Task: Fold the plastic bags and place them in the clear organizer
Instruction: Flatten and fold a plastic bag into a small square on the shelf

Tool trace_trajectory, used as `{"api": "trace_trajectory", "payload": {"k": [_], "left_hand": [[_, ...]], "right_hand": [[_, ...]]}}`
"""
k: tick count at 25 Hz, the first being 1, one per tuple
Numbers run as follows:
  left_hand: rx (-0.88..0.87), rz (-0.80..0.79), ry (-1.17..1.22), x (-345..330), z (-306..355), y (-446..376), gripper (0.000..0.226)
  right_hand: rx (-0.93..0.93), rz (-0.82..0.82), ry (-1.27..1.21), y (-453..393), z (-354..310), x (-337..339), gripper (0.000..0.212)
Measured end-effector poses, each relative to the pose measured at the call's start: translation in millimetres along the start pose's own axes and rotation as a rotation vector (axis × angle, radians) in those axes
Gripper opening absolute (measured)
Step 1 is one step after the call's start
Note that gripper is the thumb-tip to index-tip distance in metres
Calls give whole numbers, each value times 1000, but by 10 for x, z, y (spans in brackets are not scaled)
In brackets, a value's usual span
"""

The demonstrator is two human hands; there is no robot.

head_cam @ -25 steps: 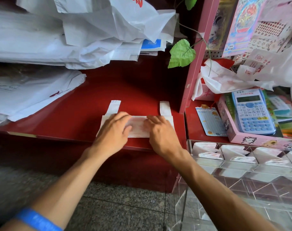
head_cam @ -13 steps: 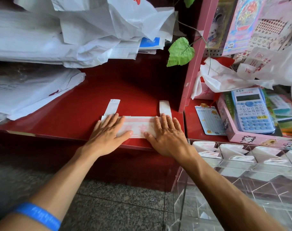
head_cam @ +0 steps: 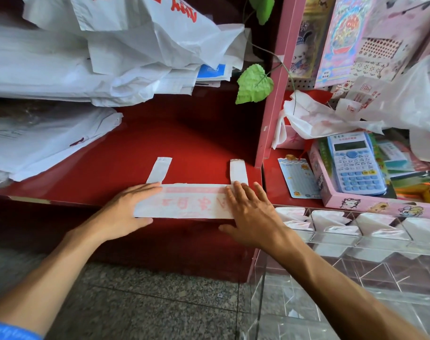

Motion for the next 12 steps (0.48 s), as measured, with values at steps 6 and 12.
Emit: {"api": "trace_trajectory", "payload": {"k": [6, 12], "left_hand": [[149, 126, 147, 228, -107, 85, 59], [286, 239, 284, 319, -112, 39, 16]], "right_hand": [[26, 195, -367, -4, 164, 341, 45], [-122, 319, -567, -90, 411, 318, 24]]}}
Point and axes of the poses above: each hand's wrist, its own y-axis away from the middle knuckle, its own x-axis out of the back of the hand, z = x × y, the point moved 9 cm from there along -y, towards the middle knuckle, and after that the axes turned 14 degrees about z, right-handed, at the moved point
